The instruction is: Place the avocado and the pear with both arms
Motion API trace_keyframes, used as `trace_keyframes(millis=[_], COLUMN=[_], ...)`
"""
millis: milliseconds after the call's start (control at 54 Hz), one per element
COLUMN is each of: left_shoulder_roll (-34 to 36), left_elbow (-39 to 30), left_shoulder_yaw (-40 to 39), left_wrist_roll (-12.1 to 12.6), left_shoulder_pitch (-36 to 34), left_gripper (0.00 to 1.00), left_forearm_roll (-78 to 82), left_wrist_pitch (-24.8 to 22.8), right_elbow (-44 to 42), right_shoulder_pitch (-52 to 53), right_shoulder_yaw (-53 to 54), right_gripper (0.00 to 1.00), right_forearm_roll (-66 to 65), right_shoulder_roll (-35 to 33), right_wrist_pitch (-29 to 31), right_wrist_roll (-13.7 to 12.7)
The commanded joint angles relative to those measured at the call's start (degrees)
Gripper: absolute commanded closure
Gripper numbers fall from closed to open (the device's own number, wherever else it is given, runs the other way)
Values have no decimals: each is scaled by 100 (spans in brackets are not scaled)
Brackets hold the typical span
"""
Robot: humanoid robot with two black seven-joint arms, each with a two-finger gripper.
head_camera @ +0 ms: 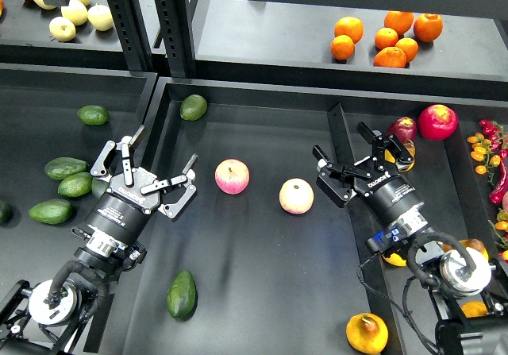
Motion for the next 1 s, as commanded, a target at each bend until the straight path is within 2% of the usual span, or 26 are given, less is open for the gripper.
trace_keyframes(millis=[0, 981], left_shoulder_roll=[0, 0], left_elbow=[-6, 126], left_shoulder_yaw=[1, 10], left_wrist_roll=[9, 18], left_shoulder_pitch=[0, -9], left_gripper=[0, 0], left_forearm_roll=[0, 17], left_wrist_pitch=[0, 0], right_elbow=[0, -17], right_shoulder_pitch=[-9, -35], right_shoulder_yaw=[8, 34], right_gripper=[0, 0], right_forearm_roll=[0, 0], right_shoulder_roll=[0, 0], right_wrist_pitch=[10, 45], right_wrist_roll=[0, 0])
